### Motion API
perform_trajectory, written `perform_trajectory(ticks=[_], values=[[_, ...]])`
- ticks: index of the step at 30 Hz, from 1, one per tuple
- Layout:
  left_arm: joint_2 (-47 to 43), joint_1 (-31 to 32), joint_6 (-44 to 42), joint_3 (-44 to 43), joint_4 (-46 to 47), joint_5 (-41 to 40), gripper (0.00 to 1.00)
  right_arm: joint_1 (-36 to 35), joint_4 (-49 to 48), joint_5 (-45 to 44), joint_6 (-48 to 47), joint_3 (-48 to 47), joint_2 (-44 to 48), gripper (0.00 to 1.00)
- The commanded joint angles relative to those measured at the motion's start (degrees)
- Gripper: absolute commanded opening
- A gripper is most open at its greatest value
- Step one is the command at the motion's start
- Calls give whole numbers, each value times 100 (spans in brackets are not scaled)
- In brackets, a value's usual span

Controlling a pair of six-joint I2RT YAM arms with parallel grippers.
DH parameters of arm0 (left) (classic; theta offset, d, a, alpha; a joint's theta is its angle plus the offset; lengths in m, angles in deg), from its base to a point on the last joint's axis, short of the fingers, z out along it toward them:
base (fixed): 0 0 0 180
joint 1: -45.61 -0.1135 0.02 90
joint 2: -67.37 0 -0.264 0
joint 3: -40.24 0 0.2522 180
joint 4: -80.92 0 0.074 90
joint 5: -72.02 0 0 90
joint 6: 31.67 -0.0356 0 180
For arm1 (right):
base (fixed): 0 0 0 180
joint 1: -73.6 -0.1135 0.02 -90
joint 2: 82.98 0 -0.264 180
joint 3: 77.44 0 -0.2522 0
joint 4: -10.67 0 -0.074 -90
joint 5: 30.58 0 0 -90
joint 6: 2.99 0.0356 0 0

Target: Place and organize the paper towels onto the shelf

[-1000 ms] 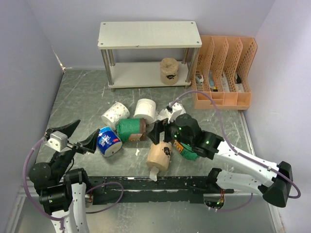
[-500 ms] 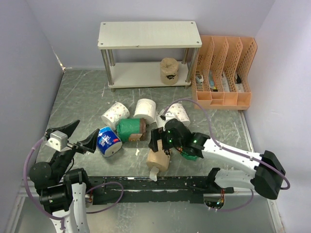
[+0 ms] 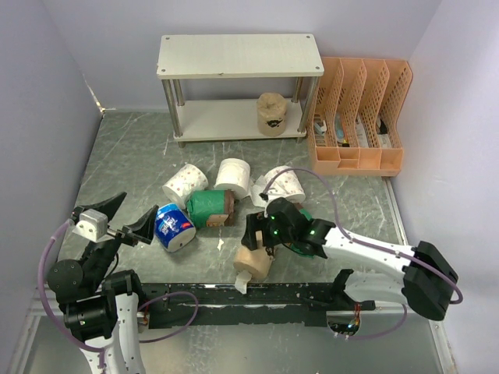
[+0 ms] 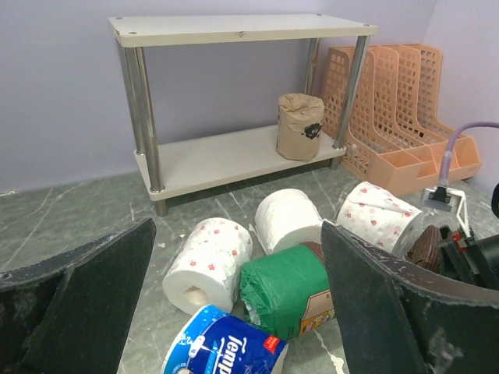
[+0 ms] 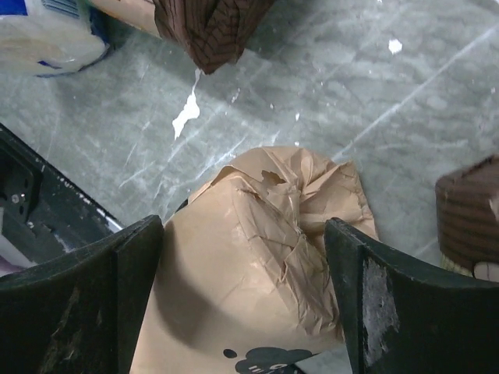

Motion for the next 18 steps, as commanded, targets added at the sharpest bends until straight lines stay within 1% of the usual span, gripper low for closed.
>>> perform_trajectory(ticks=[1,3,5,6,10,12,18], values=[[-66,34,-22,-83,23,59,99,11,331,34,301,162,543,83],[-67,44,-19,-83,21,77,99,3,474,21,323,222,701,77],[-67,44,-25,-87,17,54,99,4,551,-7,345,317,805,63],[-66,38,-25,-91,15,43,99,4,580,-29,373,358,827,56],[-67,34,-26,-91,10,50,99,6,449,82,533,484,846,17],[-67,35,-24,-92,9,59,99,1,377,161,606,512,824,1],[-67,79,-24,-92,14,45,99,4,399,196,613,343,862,0]])
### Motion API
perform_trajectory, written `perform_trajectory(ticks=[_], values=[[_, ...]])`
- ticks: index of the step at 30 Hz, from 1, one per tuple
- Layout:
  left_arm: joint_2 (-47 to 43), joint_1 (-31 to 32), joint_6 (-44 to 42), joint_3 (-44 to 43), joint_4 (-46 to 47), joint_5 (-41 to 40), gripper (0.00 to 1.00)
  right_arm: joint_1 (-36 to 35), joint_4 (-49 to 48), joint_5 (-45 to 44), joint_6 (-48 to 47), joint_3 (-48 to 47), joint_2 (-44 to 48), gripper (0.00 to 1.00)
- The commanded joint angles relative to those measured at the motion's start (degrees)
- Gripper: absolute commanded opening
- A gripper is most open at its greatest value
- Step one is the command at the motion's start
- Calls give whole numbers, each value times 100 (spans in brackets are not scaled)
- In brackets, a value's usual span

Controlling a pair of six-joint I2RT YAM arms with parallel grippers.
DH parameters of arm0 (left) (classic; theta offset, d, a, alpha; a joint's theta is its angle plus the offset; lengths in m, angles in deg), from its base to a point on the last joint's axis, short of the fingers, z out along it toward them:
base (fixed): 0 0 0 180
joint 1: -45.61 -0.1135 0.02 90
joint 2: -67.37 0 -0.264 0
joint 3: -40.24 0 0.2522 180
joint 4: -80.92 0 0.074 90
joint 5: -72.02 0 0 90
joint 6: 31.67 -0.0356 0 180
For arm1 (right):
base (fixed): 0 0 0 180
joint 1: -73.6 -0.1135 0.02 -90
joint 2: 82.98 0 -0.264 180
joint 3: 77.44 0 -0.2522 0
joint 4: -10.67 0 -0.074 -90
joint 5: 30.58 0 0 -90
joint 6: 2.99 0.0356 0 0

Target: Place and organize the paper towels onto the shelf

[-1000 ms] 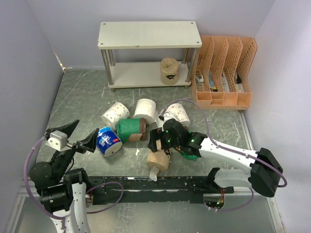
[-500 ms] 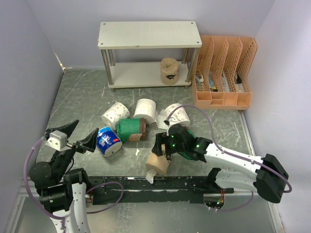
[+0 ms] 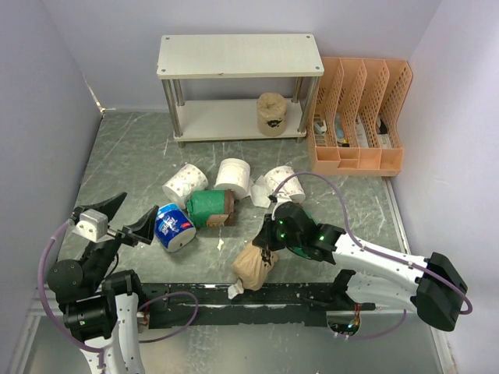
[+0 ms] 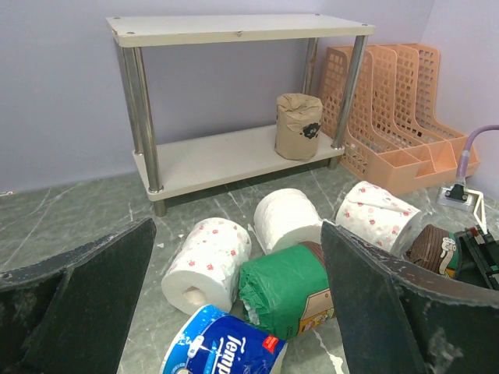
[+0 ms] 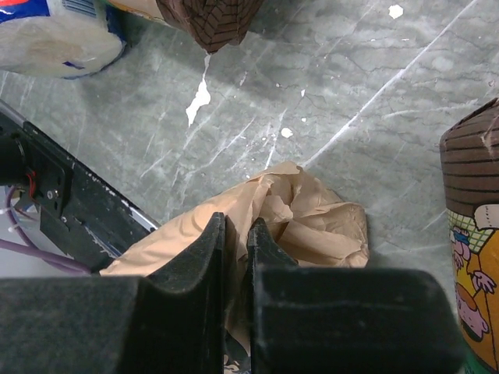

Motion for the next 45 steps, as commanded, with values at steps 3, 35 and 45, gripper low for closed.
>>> perform_trajectory(ticks=[3,35,45], values=[[-67,88,-26,-92,16,77,99,-1,264,-143,-179,-458,105,0],[-82,153,17,-94,50,-155,99,1181,-2997,-4605,-7496,-7650,-6797,0],[-84,207,39,-66,110,-123,99,1236,-3270,-4539,-8601,-9198,-7577,0]])
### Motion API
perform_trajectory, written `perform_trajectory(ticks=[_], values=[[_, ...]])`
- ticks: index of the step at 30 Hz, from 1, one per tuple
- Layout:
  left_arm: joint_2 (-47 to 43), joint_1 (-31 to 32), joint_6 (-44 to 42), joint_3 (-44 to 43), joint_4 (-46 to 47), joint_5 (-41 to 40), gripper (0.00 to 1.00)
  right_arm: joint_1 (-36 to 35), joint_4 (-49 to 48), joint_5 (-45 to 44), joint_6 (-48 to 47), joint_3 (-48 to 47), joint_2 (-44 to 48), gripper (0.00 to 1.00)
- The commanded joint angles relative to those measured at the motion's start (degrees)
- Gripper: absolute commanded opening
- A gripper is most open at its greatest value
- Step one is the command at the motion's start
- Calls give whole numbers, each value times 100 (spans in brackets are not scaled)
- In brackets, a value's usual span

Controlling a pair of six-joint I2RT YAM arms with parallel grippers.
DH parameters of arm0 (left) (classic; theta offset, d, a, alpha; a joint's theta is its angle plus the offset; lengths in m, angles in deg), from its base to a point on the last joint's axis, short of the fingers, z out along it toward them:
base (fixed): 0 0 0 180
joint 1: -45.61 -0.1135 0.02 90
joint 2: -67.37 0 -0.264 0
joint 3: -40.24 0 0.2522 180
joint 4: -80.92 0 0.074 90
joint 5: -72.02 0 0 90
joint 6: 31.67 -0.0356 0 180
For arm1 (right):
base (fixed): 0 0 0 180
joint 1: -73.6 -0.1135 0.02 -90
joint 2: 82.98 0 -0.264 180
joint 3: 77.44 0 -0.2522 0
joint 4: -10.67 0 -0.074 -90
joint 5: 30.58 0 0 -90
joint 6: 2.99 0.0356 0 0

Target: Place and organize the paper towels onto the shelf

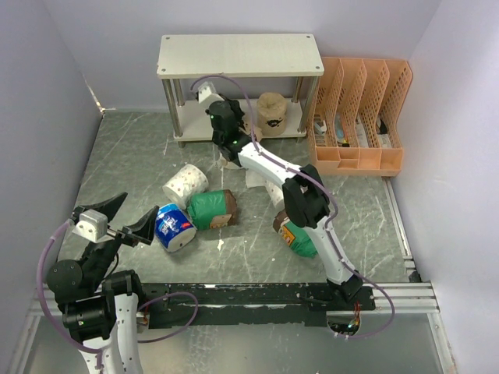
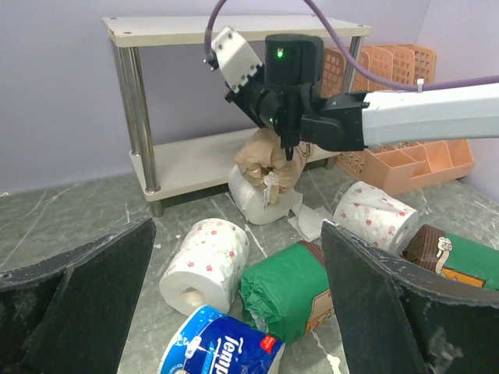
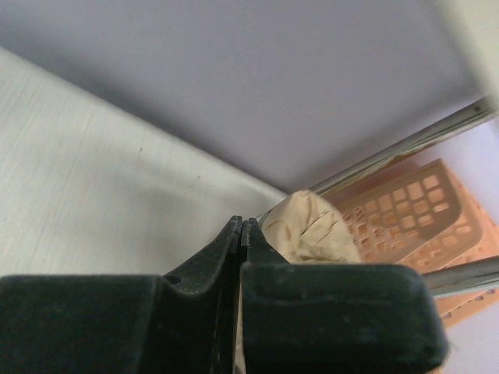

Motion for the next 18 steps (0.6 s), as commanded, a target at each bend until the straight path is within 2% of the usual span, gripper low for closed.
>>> perform_trajectory(ticks=[1,8,9,10,11,12,14,15,18], values=[[-84,49,34,-65,119,-40,99,89,-603,-36,-625,-424,159,0],[-80,49,31,-65,116,-37,99,338,-688,-131,-295,-420,295,0],[-84,38,31,-65,107,-46,99,318,-665,-278,-218,-392,349,5],[-85,36,26,-65,103,-44,99,272,-518,-411,-99,-339,441,20],[-84,31,30,-65,97,-40,99,201,-344,-493,58,-209,619,40],[-84,18,24,-65,105,-32,99,104,-167,-556,255,72,860,60],[-82,-2,30,-73,101,-38,99,-133,130,-531,700,889,1517,92],[-77,-9,23,-74,91,-44,99,-231,277,-505,1002,1362,1889,98],[-85,-13,22,-73,83,-49,99,-220,1026,-305,2374,2511,2952,100]])
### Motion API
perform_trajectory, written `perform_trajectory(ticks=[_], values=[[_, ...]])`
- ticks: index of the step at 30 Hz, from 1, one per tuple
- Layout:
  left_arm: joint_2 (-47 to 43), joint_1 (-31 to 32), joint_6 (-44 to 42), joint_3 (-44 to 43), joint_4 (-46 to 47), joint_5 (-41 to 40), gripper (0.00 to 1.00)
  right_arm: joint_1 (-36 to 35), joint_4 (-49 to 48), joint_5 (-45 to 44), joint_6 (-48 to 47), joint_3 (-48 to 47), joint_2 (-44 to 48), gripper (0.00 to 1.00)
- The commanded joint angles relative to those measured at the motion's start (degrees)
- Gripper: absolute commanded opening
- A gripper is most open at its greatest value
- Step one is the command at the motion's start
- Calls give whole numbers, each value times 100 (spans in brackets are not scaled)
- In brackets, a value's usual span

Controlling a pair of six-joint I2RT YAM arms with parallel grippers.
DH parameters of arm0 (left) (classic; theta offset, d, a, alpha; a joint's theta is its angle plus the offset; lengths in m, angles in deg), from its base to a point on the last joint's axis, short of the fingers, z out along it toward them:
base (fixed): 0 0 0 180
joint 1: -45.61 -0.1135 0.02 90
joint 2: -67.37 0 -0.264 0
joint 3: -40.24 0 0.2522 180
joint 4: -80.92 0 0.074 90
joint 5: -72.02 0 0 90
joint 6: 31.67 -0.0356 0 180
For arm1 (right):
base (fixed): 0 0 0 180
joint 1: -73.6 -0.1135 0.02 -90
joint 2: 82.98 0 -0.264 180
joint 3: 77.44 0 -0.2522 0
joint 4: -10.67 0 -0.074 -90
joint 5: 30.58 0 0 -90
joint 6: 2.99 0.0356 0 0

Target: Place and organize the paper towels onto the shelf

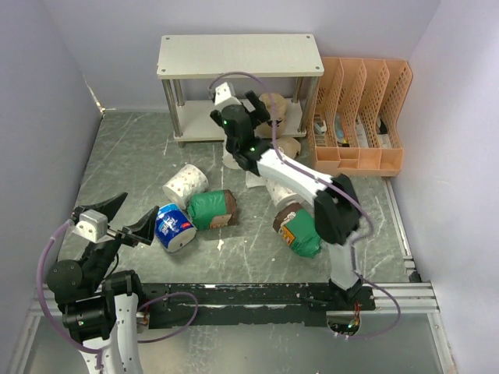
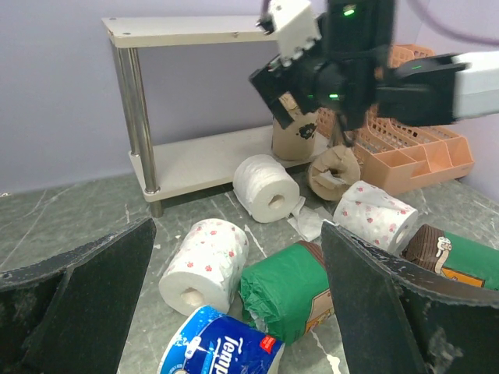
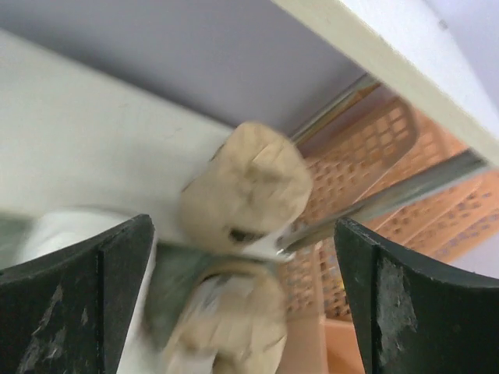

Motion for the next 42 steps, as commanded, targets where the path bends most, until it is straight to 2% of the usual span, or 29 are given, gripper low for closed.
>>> perform_trajectory(ticks=[1,4,7,11,16,25,39,42], values=[[-82,-19,15,-74,75,-39,99,-83,1110,213,2280,1249,1563,100],[-78,5,15,-65,83,-5,99,337,1491,1041,3612,2386,2383,96],[-81,16,18,-56,93,21,99,731,1154,1573,4168,3357,3010,95],[-76,5,9,-65,71,-4,99,1215,1356,1951,4628,3649,3062,94],[-70,-13,7,-74,57,3,99,1206,1794,2346,4617,3357,2596,89],[-73,-23,14,-74,59,4,99,1068,2389,2203,4545,2774,1894,87],[-74,-24,6,-74,69,28,99,655,3159,1366,4156,1963,989,87],[-73,-27,13,-74,67,22,99,635,3303,1188,4136,1824,830,83]])
